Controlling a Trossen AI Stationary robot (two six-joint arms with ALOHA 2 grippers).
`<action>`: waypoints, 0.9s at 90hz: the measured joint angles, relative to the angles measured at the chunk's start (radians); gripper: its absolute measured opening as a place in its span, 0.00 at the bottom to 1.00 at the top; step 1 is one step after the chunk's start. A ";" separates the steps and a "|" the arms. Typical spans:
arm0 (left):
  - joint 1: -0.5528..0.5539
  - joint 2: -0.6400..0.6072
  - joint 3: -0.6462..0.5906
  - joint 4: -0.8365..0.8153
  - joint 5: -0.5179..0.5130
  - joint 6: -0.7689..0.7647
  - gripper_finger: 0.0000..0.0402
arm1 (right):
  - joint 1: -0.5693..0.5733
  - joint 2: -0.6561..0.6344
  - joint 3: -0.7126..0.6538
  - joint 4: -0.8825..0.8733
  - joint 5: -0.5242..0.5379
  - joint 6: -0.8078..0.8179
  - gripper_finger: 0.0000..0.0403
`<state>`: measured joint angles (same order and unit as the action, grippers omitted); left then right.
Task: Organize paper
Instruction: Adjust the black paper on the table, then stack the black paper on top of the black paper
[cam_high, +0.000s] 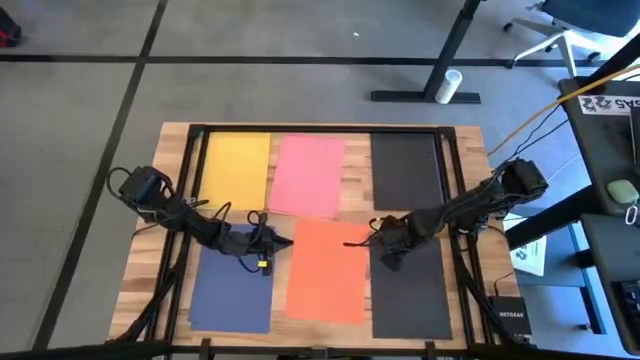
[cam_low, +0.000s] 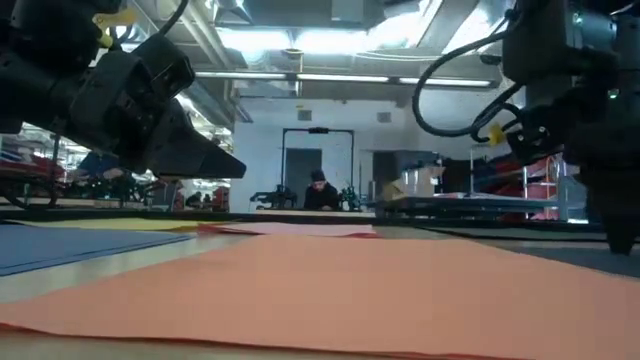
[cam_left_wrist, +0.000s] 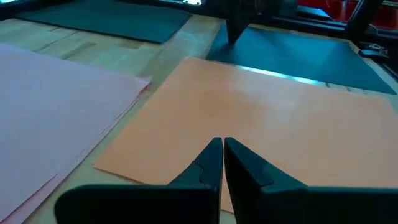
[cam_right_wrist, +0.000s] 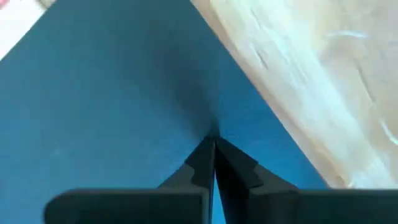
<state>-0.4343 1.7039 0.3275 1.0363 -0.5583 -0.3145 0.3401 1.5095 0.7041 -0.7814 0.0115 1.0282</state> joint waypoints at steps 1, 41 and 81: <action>0.000 0.000 0.000 0.000 0.000 0.000 0.00 | 0.002 -0.002 0.000 -0.001 0.004 -0.002 0.00; 0.000 0.000 0.000 0.001 0.000 0.007 0.00 | 0.166 -0.124 0.084 -0.020 0.177 0.085 0.00; 0.019 0.000 0.000 0.001 0.000 0.027 0.00 | 0.021 -0.076 0.085 -0.003 0.599 -0.185 0.29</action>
<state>-0.4156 1.7039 0.3275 1.0370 -0.5587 -0.2879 0.3606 1.4331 0.7891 -0.7848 0.6108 0.8429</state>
